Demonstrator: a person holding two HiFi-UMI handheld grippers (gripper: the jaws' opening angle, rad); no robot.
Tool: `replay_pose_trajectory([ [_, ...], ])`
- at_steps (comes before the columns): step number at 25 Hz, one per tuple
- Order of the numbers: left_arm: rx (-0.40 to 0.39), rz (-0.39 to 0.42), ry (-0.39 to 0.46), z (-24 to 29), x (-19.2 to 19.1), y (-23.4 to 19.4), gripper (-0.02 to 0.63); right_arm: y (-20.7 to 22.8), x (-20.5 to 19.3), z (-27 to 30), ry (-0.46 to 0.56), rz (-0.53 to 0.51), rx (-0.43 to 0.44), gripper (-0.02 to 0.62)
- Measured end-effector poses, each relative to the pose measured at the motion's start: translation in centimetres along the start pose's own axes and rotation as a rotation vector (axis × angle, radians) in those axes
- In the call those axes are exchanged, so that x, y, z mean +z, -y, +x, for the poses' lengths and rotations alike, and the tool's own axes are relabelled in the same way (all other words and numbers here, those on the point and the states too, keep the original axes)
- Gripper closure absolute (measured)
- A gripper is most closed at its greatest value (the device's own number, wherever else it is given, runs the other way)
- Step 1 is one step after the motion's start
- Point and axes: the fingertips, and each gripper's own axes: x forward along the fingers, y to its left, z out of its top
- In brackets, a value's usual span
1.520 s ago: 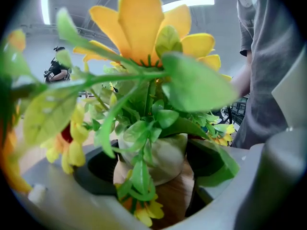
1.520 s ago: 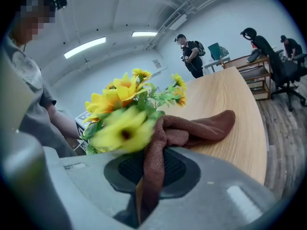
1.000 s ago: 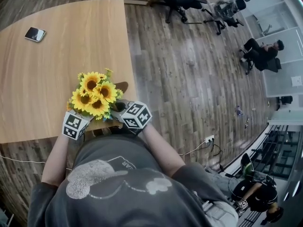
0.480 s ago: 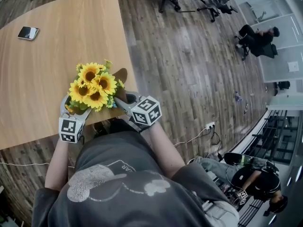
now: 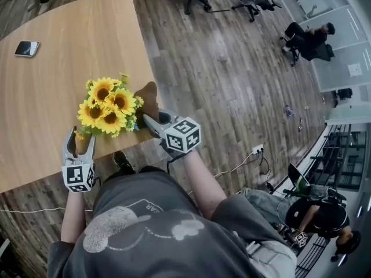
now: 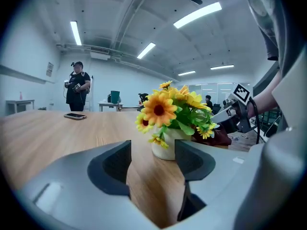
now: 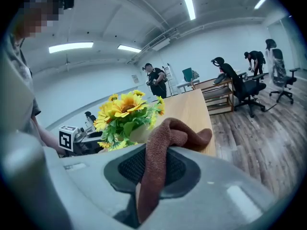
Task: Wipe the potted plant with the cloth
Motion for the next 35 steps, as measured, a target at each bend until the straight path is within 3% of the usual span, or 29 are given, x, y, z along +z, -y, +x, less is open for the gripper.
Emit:
replay_pose_trajectory([
  [3,0.011,0.026,-0.001,-0.5,-0.1,0.5,0.32,-0.2,0.2,-0.4,0.021,0.001,0.017,0.546],
  [10,0.068,-0.006,0.025,-3.2,1.0,3.6,0.392,-1.4,-1.1,-3.8,0.05,0.004,0.047,0.546],
  [14,0.115,-0.048,0.067,-5.7,2.1,5.4,0.479,-2.3,-2.7,-5.8,0.055,0.008,0.061,0.546],
  [17,0.136,-0.063,0.094,-7.3,2.8,6.5,0.581,-3.0,-3.5,-7.2,0.078,0.014,0.061,0.546],
  [27,0.153,-0.074,0.174,-12.1,4.3,11.6,0.588,-8.4,-6.3,-13.2,0.129,-0.01,0.12,0.546],
  [32,0.134,-0.001,0.174,-14.7,3.8,14.8,0.588,-12.2,-8.0,-15.7,0.135,-0.077,0.172,0.546],
  [35,0.124,-0.009,0.195,-16.1,4.0,16.2,0.588,-13.7,-8.5,-16.8,0.146,-0.095,0.194,0.546],
])
